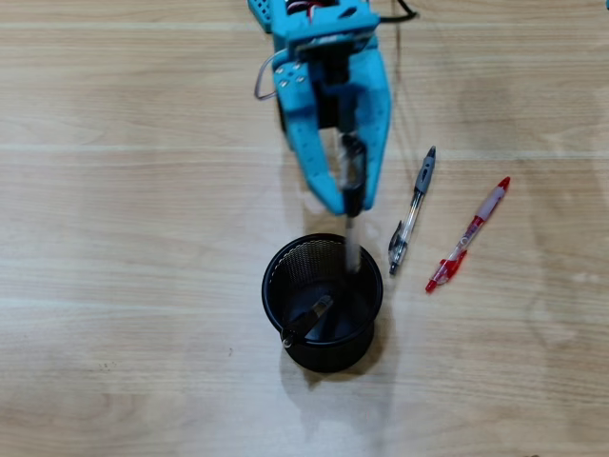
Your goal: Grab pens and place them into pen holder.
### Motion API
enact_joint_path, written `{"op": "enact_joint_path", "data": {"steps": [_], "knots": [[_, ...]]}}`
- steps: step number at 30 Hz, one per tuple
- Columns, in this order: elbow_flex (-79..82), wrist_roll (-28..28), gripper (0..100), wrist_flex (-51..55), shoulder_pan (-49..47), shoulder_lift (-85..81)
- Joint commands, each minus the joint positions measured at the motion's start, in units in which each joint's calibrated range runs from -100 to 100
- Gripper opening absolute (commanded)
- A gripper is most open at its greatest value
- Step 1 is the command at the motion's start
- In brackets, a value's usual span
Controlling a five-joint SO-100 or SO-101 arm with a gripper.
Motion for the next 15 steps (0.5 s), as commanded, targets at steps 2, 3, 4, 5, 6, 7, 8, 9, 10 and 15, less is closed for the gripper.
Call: {"op": "enact_joint_path", "data": {"steps": [2,3,4,5,6,7,8,9,10,15], "knots": [[0.2,0.2,2,-1.7,3.2,2.0],[0.8,0.2,2,-1.7,3.3,2.4],[1.2,0.1,2,-1.7,3.4,2.7],[1.7,0.1,2,-1.7,3.4,3.0],[2.0,0.1,2,-1.7,3.4,3.2],[2.3,0.1,2,-1.7,3.4,3.4],[2.7,0.1,2,-1.7,3.3,3.5],[3.0,0.1,4,-1.7,3.2,3.5],[3.3,0.1,6,-1.7,3.1,3.5],[4.6,0.1,17,-1.6,2.8,2.8]]}}
